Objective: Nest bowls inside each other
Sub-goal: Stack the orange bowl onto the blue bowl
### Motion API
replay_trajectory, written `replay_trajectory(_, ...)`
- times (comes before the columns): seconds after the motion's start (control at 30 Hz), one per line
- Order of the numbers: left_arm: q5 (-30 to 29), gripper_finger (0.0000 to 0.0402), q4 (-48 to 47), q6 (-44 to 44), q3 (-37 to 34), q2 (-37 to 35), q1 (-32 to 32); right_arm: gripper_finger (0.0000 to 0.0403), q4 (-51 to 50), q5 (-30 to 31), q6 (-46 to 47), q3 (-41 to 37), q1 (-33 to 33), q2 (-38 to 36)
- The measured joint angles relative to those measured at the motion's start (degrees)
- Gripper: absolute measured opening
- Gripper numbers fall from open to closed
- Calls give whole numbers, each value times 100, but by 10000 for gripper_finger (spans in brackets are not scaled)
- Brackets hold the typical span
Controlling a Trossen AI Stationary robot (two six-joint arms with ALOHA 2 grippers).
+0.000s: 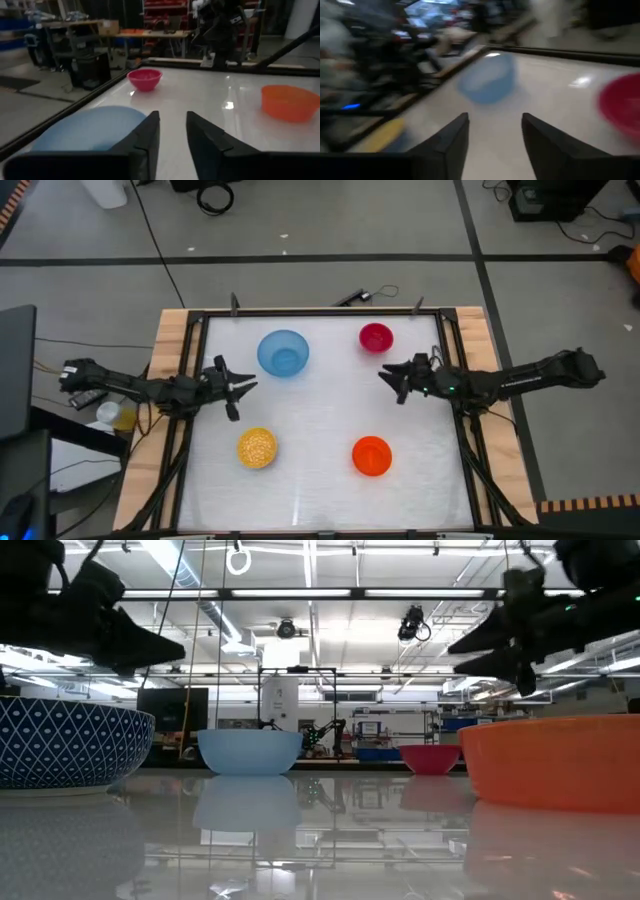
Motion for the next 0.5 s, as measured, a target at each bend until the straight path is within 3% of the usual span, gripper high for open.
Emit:
replay_trajectory(0.1, 1, 132, 450, -167, -2, 502, 166, 223, -194, 228, 82, 294, -326, 600)
replay_trajectory(0.2, 1, 154, 944, -178, -2, 956, 290, 236, -600, -251, -347, 798, -721, 1165)
replay_trajectory(0.5, 12, 180, 1257, -242, -2, 1680, 363, 229, -1916, -782, -1323, 2600, -1362, 2863)
